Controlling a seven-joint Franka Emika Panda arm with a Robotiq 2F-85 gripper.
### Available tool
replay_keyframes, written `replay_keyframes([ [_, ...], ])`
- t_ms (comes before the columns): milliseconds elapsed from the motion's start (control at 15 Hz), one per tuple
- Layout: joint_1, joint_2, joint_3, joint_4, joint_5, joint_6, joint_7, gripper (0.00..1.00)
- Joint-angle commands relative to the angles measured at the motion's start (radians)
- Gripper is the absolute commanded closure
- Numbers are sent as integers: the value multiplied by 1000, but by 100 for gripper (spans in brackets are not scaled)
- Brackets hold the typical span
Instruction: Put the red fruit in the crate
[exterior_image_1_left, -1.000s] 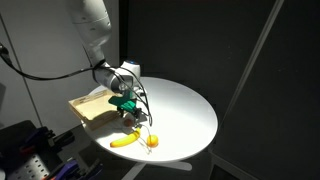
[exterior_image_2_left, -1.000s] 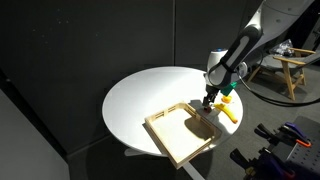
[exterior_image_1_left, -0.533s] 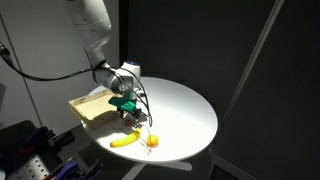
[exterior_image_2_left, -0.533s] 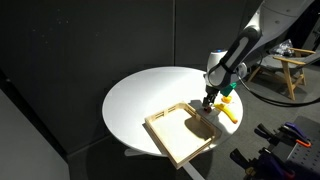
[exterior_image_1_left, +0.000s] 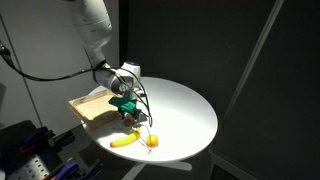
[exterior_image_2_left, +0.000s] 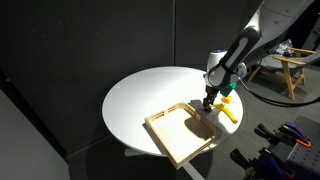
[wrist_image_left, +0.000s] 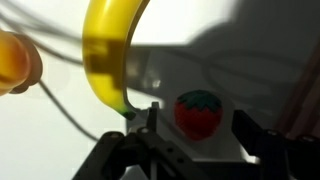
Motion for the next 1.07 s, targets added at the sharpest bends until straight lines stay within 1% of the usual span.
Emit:
replay_keyframes([
  [0, -8, 5, 4, 15, -24, -1, -1, 53],
  [67, -8, 2, 5, 14, -23, -3, -1, 60],
  [133, -9, -1, 5, 13, -22, -4, 0, 69],
  [267, -5, -8, 0, 15, -23, -10, 7, 80],
  [667, 7, -53, -21, 14, -28, -39, 29, 80],
  [1000, 7, -124, -16, 6, -19, -112, 30, 80],
])
